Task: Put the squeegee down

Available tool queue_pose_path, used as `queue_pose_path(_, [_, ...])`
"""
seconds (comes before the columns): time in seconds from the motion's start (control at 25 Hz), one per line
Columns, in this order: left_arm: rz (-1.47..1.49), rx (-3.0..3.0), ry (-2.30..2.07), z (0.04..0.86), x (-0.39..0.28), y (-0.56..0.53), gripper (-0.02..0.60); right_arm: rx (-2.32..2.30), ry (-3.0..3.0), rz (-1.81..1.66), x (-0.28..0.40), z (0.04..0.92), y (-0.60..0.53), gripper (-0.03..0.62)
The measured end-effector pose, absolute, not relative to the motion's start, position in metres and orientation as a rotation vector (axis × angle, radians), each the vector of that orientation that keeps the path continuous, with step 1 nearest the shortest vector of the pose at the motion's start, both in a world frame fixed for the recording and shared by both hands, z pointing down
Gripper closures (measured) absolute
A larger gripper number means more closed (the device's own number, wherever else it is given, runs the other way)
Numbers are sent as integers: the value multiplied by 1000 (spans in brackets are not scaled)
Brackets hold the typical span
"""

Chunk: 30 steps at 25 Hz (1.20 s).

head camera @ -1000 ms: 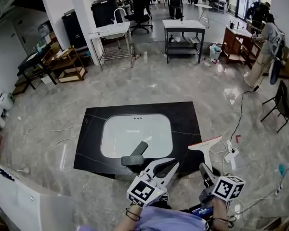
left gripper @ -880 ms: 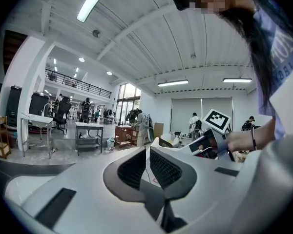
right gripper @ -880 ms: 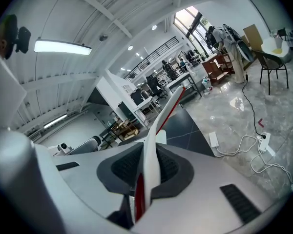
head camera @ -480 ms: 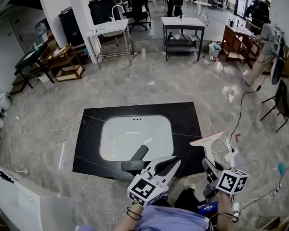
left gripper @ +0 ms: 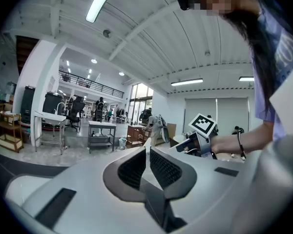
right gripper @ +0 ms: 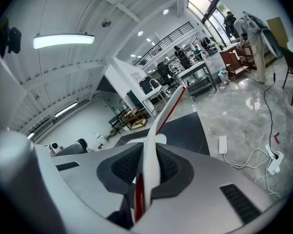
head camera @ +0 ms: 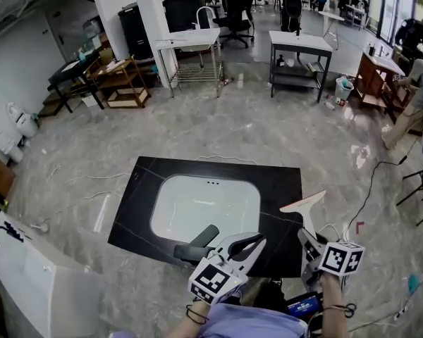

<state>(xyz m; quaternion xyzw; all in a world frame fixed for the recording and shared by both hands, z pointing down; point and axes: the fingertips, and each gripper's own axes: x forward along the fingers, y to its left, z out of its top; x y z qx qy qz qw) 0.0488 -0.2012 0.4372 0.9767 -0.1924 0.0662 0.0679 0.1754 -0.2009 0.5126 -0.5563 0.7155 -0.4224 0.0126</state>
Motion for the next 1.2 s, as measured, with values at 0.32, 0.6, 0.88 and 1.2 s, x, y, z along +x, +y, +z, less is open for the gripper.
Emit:
queue_pose_path(0.32, [191, 2865, -800, 438, 91, -238, 555, -1586, 2496, -1383, 203, 533, -268, 539])
queue_pose_path(0.6, [199, 2820, -930, 435, 102, -254, 555, -1439, 2594, -1525, 201, 569, -320, 539])
queue_pose_path(0.88, [239, 2764, -1046, 443, 98, -265, 555, -1284, 2460, -1754, 190, 615, -354, 539])
queue_pose_path(1.2, [265, 2748, -1085, 448, 99, -264, 555, -1207, 2250, -1895, 190, 647, -363, 537])
